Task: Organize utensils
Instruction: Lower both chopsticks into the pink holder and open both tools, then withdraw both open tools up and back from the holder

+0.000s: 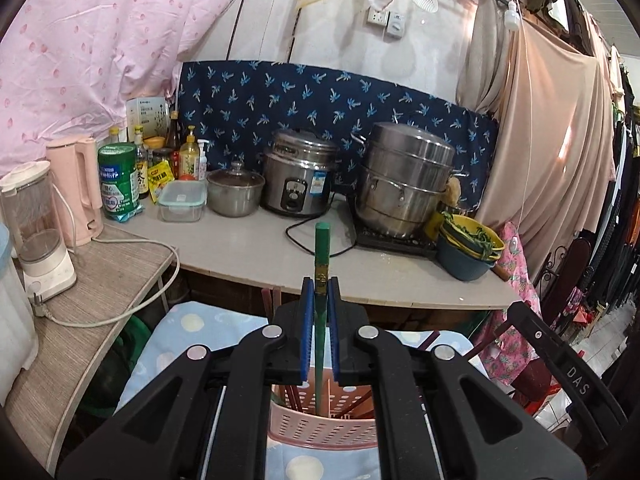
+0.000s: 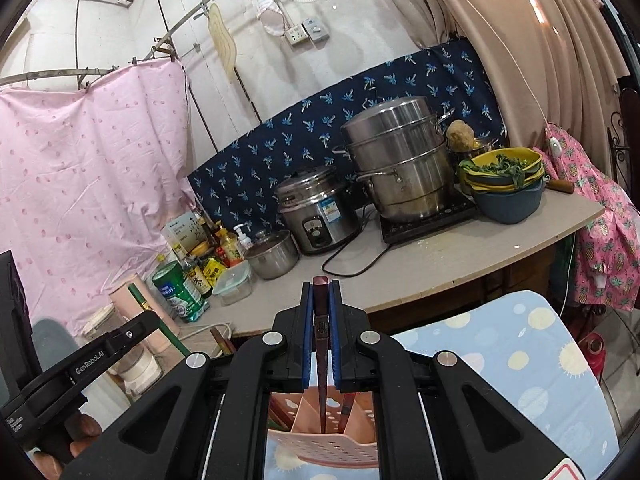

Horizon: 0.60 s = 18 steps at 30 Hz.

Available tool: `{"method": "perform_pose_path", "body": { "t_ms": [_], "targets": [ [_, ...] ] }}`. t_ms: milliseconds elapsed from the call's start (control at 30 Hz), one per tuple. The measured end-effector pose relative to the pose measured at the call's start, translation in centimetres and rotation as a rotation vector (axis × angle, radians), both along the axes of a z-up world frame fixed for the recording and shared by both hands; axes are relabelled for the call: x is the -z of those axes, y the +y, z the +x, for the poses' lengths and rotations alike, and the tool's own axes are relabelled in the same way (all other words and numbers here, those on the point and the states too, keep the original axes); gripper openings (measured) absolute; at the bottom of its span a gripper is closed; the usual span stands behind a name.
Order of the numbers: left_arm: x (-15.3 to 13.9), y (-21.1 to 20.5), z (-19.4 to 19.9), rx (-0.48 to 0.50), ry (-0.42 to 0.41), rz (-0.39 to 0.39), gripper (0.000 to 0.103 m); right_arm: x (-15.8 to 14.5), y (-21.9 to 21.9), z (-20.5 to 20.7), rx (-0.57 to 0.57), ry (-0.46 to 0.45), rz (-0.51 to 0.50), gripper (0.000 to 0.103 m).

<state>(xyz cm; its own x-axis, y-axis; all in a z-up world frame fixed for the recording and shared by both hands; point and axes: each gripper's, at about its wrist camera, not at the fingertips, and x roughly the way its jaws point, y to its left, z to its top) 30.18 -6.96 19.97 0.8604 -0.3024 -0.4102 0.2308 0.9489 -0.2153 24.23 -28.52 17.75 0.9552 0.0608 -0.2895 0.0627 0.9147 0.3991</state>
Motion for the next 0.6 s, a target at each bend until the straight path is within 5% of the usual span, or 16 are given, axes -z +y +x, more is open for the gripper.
{"method": "perform_pose_path", "body": {
  "t_ms": [333, 467, 600],
  "targets": [
    [1.5, -0.1, 0.4, -0.004, 0.028, 0.016, 0.009, 1.3, 0.9, 0.9, -0.036, 0.045, -0.019, 0.014],
    [1.7, 0.1, 0.2, -0.029, 0.034, 0.02, 0.037, 1.1, 1.1, 0.5, -0.039, 0.045, -0.024, 0.019],
    [1.6, 0.4, -0.3, -0.035, 0.034, 0.026, 0.037, 0.8, 1.5, -0.2, -0.045, 0.039, -0.037, 0.019]
  ]
}}
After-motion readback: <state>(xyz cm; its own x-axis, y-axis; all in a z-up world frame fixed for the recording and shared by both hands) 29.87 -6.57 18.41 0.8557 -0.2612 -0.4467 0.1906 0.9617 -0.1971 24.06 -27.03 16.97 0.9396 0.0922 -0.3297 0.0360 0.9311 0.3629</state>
